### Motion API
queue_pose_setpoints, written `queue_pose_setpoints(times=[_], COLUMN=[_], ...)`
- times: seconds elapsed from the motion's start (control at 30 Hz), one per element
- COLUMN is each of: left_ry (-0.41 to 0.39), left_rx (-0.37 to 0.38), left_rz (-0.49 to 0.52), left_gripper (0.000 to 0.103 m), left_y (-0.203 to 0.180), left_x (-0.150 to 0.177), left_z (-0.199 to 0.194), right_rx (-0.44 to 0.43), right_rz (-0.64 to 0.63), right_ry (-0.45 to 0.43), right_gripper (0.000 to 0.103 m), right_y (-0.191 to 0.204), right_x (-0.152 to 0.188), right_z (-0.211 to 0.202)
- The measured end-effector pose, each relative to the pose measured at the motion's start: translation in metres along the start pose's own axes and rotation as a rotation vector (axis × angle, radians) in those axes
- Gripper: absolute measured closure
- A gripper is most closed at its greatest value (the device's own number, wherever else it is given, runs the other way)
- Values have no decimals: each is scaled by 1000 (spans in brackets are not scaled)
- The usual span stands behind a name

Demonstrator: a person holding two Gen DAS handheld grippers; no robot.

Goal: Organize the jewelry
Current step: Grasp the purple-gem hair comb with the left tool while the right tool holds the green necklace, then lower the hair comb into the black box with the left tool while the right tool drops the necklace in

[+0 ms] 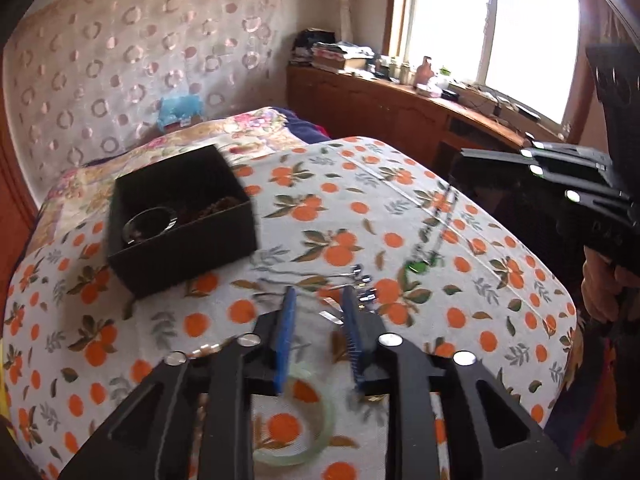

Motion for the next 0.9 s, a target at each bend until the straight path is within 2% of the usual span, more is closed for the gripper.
queue_pose_setpoints(times=[0.2,0.37,0.67,0.8,0.83,0.9], left_ry=[57,114,123,139,133,127], left_rx=[8,-28,-72,-47,-57,-64], left_rz=[82,135,263,247,251,240], left_gripper=[73,73,76,77,81,81], left_y=[-31,-40,-58,-55,-54,-51], left_x=[-2,4,8,6,6,6], left_z=[25,45,53,54,53,54], right_rx=[19,28,32,28,28,25], right_rz=[20,42,54,52,51,48], right_ry=[-15,-24,-24,-18,-17,-16], right_gripper=[100,100,100,100,100,100], right_y=[-15,-28,-37,-36,-34,-32], right_x=[4,9,15,15,15,15], right_z=[-13,-22,-25,-21,-19,-18])
Point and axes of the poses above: each gripper's, at about its wrist camera, not at the fingertips, and z roughly the way its jaws point, y to its left, x to its underside, the point moved 5 cm from there along z, roughly the way its jaws point, and after that the axes turned 13 degrees about -x, right-handed, at the moved point
